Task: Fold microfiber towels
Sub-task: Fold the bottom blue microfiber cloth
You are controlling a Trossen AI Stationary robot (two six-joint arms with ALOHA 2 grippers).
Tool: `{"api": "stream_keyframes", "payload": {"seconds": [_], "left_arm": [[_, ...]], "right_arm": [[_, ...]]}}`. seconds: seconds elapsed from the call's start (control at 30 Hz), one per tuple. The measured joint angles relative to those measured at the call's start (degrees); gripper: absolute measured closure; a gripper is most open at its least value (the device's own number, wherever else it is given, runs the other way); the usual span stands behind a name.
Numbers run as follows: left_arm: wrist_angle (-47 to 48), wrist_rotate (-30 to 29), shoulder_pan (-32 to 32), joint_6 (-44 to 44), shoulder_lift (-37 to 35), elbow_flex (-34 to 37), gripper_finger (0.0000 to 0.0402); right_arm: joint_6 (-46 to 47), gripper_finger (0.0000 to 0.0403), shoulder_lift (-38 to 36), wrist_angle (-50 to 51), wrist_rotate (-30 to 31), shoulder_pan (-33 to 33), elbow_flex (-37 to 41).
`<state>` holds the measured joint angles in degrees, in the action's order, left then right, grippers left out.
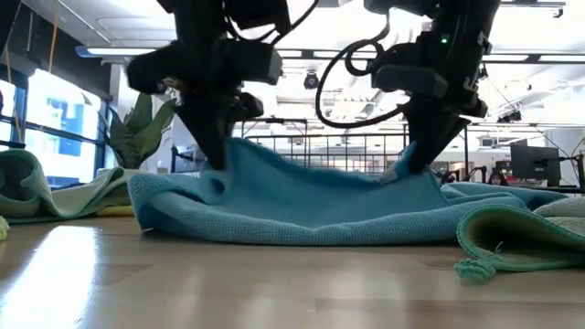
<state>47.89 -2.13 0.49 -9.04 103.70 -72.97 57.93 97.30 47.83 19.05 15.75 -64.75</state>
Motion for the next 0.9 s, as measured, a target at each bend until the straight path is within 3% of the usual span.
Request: {"api": "stream_keyframes", "payload": {"seconds": [0.23,0.47,0.63,0.73,0.9], "left_arm": [[0.84,-0.44,0.27,1.17,1.71,0.08,0.0399],[0.11,-5.55,0.27,1.33,1.73,0.04,0.0362],[1.77,-5.91,0.27,1.53,1.73,0.04,0.0321],[2.35,-6.92,0.27,1.55,1.71,0.04,0.0298],[5.35,-15.31,0.54,3.77,1.66,0.04,0.0276]], "right_arm": [[-1.29,0.0371,0.00,-1.37,-0.78,-0.04,0.00],[-0.92,0.0288,0.00,-0.76,-1.45,-0.19,0.00],[1.31,0.0237,-0.12,0.03,-1.30,-0.41,0.00],[0.85,0.0228,-0.22,-3.51,-3.85,-0.26,0.00],[-0.41,0.0235,0.51,-9.61,-4.74,0.61,-0.02]]}}
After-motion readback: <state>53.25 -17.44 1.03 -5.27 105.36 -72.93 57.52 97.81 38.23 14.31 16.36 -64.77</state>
